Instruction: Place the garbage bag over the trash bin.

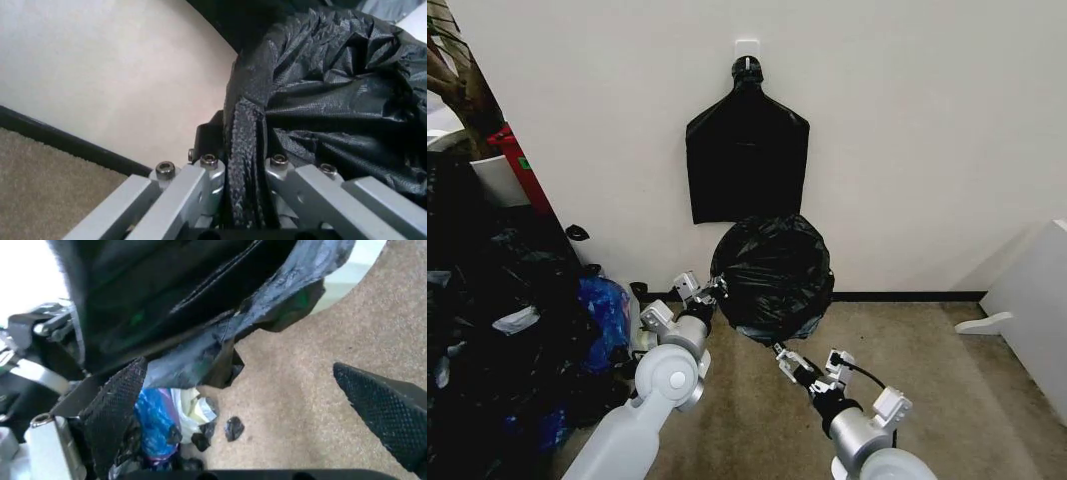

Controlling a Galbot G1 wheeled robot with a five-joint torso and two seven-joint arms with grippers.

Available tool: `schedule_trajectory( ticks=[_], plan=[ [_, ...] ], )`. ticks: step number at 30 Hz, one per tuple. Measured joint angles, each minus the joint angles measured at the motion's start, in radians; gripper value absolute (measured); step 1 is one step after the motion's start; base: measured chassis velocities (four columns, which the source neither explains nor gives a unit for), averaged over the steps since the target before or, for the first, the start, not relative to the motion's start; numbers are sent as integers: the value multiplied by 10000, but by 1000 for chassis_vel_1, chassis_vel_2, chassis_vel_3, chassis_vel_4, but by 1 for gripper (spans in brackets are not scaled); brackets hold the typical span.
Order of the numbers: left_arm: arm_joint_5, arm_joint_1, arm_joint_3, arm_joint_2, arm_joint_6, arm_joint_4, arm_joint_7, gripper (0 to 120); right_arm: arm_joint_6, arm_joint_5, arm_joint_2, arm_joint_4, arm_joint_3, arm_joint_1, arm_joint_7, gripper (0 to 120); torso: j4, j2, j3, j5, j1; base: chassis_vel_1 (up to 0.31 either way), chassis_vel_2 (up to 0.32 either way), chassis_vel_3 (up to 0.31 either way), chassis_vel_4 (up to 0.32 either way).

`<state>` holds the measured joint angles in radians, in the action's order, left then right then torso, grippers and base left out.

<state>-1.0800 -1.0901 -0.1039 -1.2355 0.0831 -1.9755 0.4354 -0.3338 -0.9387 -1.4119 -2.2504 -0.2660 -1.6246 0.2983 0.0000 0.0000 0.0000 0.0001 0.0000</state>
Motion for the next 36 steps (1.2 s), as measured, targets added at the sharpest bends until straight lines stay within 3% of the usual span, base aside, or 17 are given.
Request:
schedule_trajectory(
  ticks=[26,31,36],
  plan=[
    [-15,-469,22,124,105,-981,170,4,1052,1189,-108,3269,-539,700,-334,100,1,0,0,0,0,0,0,0,0],
    [-19,-476,-49,153,133,-991,172,4,1250,2164,-10,2820,-462,219,-762,100,1,0,0,-1,0,0,0,0,0],
    [215,-316,-175,171,114,-695,-23,4,2142,4147,356,2421,-473,-804,-2136,100,-1,0,-1,0,0,0,0,0,0]
  ],
)
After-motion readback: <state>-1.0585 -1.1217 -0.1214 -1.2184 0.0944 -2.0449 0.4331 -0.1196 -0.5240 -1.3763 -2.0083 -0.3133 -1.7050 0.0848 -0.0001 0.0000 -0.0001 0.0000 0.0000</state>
